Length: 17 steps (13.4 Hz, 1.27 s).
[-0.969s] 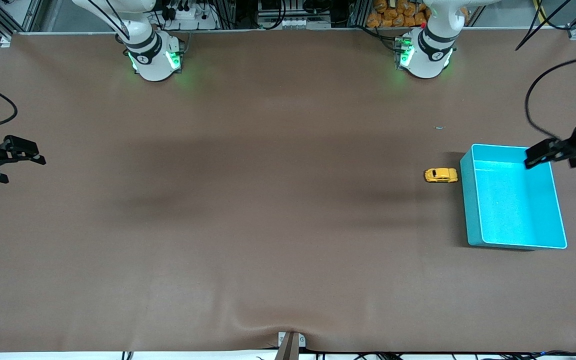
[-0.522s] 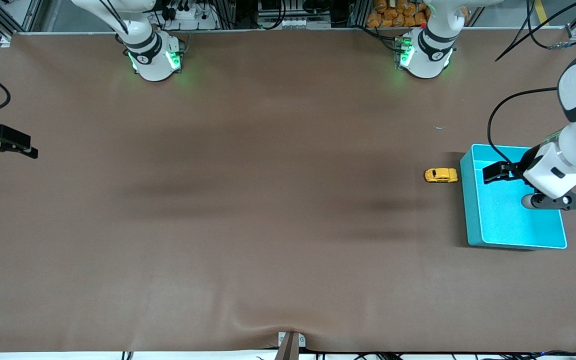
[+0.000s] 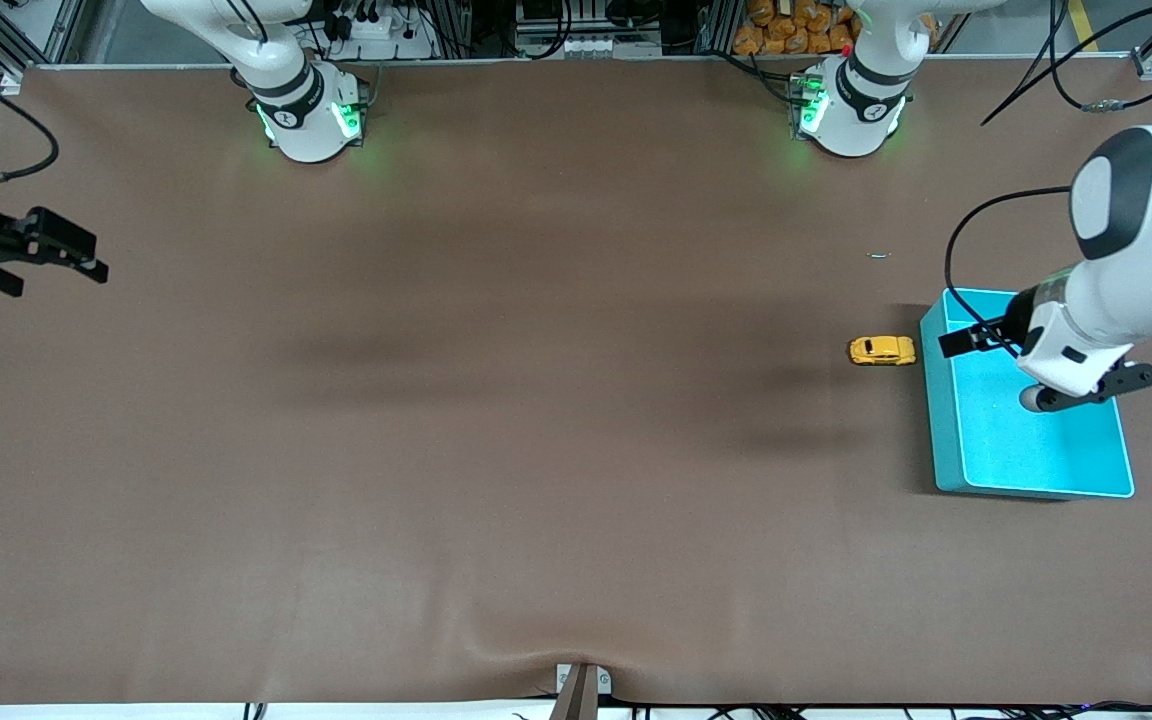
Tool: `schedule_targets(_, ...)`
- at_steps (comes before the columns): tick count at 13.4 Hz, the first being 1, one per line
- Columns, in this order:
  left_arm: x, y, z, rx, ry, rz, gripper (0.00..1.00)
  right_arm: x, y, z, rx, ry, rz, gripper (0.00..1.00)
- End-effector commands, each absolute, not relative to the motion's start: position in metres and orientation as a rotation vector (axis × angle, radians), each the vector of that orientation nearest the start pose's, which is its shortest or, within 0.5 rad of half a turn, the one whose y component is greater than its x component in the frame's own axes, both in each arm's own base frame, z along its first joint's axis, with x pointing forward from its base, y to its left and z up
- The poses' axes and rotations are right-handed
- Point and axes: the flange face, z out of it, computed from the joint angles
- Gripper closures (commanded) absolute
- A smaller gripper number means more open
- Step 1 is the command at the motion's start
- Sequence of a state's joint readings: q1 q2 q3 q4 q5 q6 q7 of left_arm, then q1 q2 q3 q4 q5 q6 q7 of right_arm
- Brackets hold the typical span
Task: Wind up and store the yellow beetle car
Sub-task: 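Reach the left gripper down to the car beside the bin, then close the left gripper around the yellow car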
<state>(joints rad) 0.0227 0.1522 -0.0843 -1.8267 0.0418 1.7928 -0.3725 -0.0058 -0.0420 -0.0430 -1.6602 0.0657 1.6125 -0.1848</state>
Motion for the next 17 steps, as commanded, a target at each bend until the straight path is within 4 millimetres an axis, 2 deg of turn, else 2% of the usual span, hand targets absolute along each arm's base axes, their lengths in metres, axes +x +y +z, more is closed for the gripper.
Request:
schedule_targets(1, 0.543, -0.033, 0.429, -3.019, -0.636, 0.195, 0.0, 0.532, -0.003, 0.612, -3.086, -0.219, -0.021, 0.0)
schedule_targets(5, 0.538, -0.034, 0.408, -2.93, -0.958, 0.197, 0.0, 0.53, -0.006, 0.61, -3.087, -0.184, 0.006, 0.0)
schedule_targets(7, 0.533, -0.036, 0.392, -2.885, -1.075, 0.191, 0.0, 0.531, -0.01, 0.612, -3.092, -0.171, 0.004, 0.0)
schedule_targets(10, 0.522, -0.035, 0.363, -2.813, -1.26, 0.158, 0.0, 0.528, -0.017, 0.604, -3.131, -0.166, 0.074, 0.0)
schedule_targets(14, 0.505, -0.038, 0.326, -2.693, -1.557, 0.125, 0.0, 0.532, 0.001, 0.604, -3.132, -0.207, 0.048, 0.0)
schedule_targets(17, 0.502, -0.03, 0.309, -2.599, -1.799, 0.121, 0.0, 0.53, -0.002, 0.608, -3.134, -0.2, 0.041, 0.0)
